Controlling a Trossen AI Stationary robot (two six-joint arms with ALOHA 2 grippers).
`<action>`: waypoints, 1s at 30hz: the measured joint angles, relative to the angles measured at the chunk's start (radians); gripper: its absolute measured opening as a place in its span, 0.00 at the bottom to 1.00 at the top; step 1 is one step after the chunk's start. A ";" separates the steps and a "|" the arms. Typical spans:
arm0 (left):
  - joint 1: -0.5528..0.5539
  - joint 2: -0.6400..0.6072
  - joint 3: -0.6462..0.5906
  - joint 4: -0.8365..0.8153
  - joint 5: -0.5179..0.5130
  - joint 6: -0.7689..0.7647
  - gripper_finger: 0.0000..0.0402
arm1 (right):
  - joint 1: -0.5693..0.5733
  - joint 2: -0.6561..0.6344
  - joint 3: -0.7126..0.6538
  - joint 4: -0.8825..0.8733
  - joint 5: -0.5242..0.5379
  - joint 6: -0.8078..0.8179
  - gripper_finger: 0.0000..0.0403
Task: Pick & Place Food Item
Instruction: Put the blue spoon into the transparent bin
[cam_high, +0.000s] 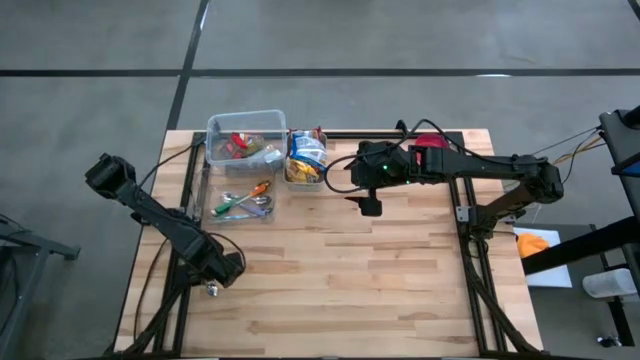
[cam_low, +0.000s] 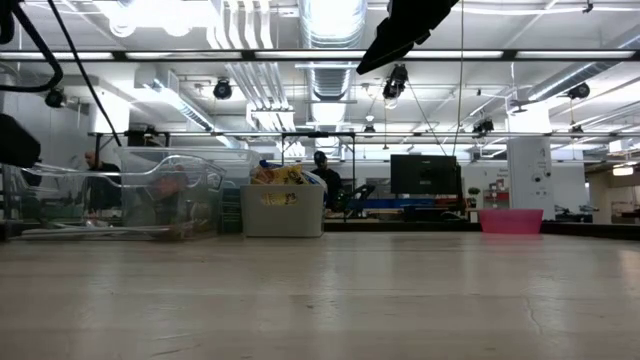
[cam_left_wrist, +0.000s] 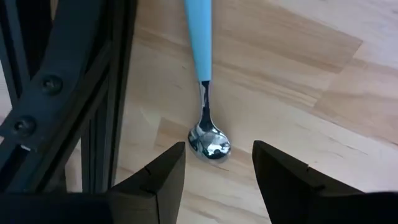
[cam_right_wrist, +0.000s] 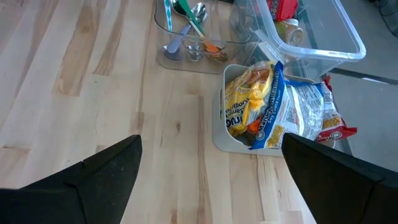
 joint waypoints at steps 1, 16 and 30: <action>0.000 0.000 -0.003 0.003 0.003 0.004 0.47 | 0.000 0.000 0.000 0.000 0.000 0.000 0.95; -0.004 0.000 -0.050 -0.023 0.217 -0.043 0.47 | 0.000 0.000 0.000 0.000 0.000 0.000 0.95; -0.004 0.000 -0.076 0.031 0.085 -0.077 0.47 | 0.000 0.000 0.000 0.000 0.000 0.000 0.95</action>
